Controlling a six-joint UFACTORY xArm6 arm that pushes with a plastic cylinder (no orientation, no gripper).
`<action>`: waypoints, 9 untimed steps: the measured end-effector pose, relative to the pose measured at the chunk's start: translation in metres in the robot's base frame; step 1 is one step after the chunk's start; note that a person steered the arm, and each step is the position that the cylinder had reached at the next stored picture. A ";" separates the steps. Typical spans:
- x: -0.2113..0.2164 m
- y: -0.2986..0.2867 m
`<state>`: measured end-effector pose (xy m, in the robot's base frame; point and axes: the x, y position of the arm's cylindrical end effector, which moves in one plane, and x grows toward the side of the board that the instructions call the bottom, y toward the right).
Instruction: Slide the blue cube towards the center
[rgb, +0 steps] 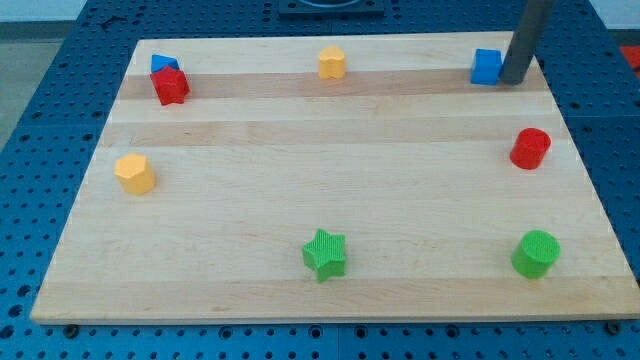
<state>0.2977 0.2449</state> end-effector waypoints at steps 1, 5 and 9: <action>-0.014 0.030; -0.017 0.010; -0.017 -0.061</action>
<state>0.2806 0.1839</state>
